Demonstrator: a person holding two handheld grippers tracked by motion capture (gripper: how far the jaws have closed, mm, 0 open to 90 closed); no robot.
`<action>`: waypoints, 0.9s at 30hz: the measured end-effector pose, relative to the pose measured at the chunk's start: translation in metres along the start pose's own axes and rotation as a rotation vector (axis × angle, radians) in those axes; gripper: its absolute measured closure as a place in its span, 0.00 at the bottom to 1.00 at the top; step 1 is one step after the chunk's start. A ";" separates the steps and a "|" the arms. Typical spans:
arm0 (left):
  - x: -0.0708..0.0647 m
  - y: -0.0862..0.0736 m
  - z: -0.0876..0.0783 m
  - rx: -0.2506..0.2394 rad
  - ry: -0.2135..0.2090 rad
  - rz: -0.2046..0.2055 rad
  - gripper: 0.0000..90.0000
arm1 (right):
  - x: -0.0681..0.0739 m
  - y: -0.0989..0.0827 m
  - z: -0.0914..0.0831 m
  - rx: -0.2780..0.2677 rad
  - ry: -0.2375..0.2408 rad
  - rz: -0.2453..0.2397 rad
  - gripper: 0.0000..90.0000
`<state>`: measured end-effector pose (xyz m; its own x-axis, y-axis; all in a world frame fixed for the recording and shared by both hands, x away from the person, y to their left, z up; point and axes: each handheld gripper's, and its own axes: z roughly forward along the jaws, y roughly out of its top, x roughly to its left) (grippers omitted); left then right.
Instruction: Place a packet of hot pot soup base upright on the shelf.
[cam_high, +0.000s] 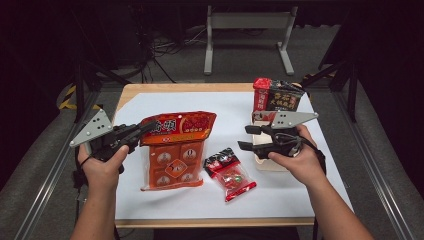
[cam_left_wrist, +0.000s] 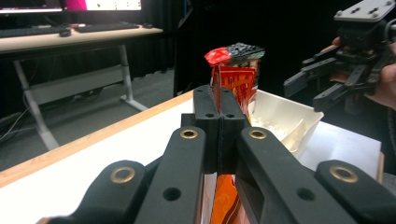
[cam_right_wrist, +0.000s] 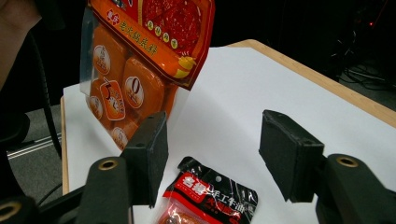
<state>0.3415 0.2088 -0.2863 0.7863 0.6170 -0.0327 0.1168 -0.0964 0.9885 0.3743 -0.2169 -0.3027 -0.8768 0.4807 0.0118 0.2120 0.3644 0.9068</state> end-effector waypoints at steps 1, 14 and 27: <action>-0.001 0.001 0.000 -0.004 -0.005 0.002 1.00 | 0.001 0.000 0.001 -0.001 -0.001 -0.005 0.45; -0.013 0.009 -0.002 -0.028 -0.077 0.058 1.00 | 0.008 0.002 0.023 0.019 0.036 -0.029 0.42; -0.021 0.015 -0.002 -0.051 -0.093 0.074 1.00 | 0.012 0.004 0.048 0.025 0.051 -0.069 0.35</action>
<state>0.3254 0.1962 -0.2704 0.8447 0.5344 0.0291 0.0276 -0.0978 0.9948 0.3853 -0.1719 -0.3195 -0.9105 0.4126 -0.0283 0.1606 0.4157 0.8952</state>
